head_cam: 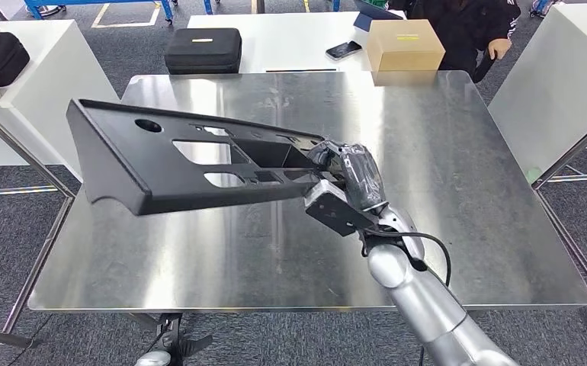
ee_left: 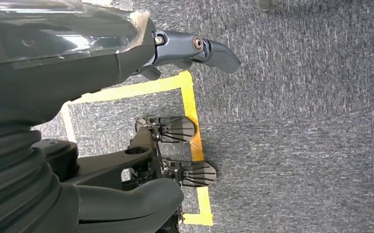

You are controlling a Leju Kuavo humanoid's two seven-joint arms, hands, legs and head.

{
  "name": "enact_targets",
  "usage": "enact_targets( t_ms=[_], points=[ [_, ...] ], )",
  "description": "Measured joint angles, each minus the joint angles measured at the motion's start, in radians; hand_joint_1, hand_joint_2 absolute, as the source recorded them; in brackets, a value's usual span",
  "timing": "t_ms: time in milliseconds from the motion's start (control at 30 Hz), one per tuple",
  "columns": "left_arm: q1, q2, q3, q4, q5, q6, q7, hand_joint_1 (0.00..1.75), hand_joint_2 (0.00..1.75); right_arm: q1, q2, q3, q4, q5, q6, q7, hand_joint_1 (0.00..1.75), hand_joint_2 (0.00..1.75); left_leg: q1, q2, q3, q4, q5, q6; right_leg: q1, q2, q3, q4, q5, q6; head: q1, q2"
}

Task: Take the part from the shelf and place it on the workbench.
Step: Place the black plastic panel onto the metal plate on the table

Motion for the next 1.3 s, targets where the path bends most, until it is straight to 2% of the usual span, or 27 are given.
enact_targets(
  t_ms=[267, 600, 867, 1167, 1300],
  points=[
    [-0.014, -0.013, -0.021, 0.002, -0.003, 0.002, 0.010, 0.00, 1.75, -0.161, 0.068, 0.059, 0.291, 0.156, -0.066, 0.077, 1.75, 1.75, -0.002, -0.001, 0.001, 0.001, 0.000, 0.000, -0.001, -0.001, 0.002, -0.001, 0.000, 0.000, 0.000, 0.000],
    [-0.027, -0.022, -0.043, 0.005, -0.003, -0.007, 0.018, 0.00, 1.75, -0.330, 0.107, 0.095, 0.639, 0.298, -0.133, 0.202, 1.75, 1.75, -0.004, -0.001, 0.001, 0.001, 0.000, 0.000, -0.003, -0.001, 0.002, -0.002, 0.000, 0.001, 0.000, 0.000],
    [-0.028, -0.023, -0.052, 0.005, -0.003, -0.013, 0.010, 0.00, 1.75, -0.371, 0.098, 0.102, 0.793, 0.353, -0.151, 0.301, 1.75, 1.75, -0.005, -0.001, 0.001, 0.001, -0.001, 0.001, -0.003, -0.001, 0.002, -0.002, 0.000, 0.001, 0.000, 0.000],
    [-0.028, -0.023, -0.054, 0.006, 0.003, -0.026, 0.010, 0.00, 1.75, -0.383, 0.076, 0.099, 0.856, 0.356, -0.153, 0.315, 1.75, 1.75, -0.005, -0.001, 0.001, 0.001, -0.001, 0.001, -0.003, -0.001, 0.002, -0.002, 0.000, 0.001, 0.000, 0.000],
    [-0.028, -0.023, -0.054, 0.006, 0.003, -0.026, 0.010, 0.00, 1.75, -0.385, 0.073, 0.099, 0.867, 0.356, -0.154, 0.315, 0.00, 0.00, -0.005, -0.001, 0.001, 0.001, -0.001, 0.001, -0.003, -0.001, 0.002, -0.002, 0.000, 0.001, 0.000, 0.000]
  ],
)
